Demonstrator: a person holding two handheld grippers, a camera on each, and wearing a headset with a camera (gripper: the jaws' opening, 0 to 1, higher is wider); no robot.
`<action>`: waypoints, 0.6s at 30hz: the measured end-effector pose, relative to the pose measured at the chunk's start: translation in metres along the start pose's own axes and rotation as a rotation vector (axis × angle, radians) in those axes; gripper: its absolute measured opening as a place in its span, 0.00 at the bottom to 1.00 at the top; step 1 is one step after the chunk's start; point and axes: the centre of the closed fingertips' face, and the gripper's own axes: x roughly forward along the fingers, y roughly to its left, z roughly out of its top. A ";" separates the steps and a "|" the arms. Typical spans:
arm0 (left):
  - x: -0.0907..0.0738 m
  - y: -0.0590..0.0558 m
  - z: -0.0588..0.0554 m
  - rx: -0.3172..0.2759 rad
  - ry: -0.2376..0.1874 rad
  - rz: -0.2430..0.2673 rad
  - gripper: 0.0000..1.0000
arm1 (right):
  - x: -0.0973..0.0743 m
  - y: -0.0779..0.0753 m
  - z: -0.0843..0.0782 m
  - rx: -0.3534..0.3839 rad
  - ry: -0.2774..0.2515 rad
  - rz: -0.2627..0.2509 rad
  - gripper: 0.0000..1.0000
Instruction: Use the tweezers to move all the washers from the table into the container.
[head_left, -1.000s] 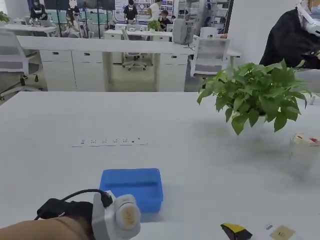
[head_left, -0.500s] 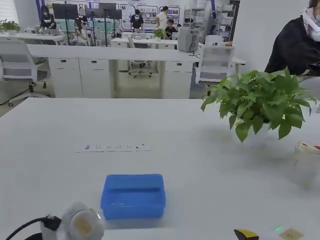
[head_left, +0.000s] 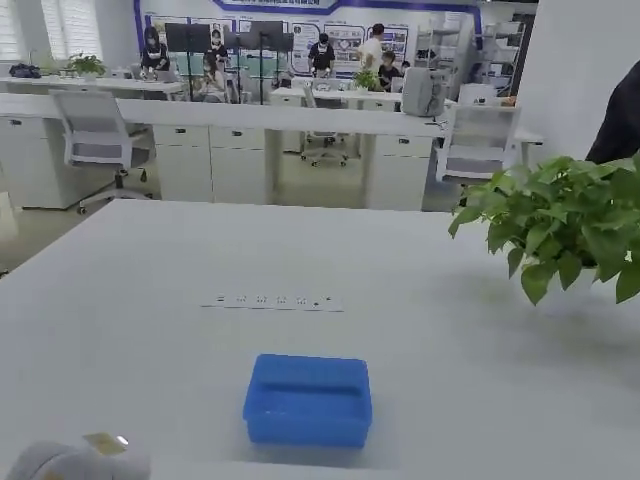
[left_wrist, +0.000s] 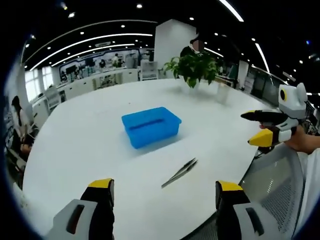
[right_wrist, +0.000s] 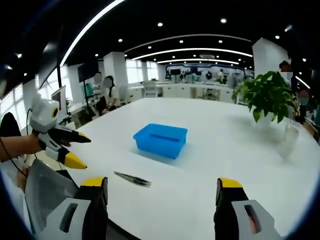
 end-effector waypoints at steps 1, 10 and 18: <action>-0.004 0.000 0.001 -0.013 -0.016 0.009 0.88 | 0.000 0.001 0.000 -0.004 0.003 0.003 0.90; -0.019 0.006 0.011 -0.051 -0.150 0.094 0.99 | 0.002 0.000 -0.004 -0.003 0.026 0.005 0.92; -0.020 0.023 0.000 -0.093 -0.162 0.187 0.99 | 0.003 -0.005 -0.009 0.023 0.050 -0.009 0.95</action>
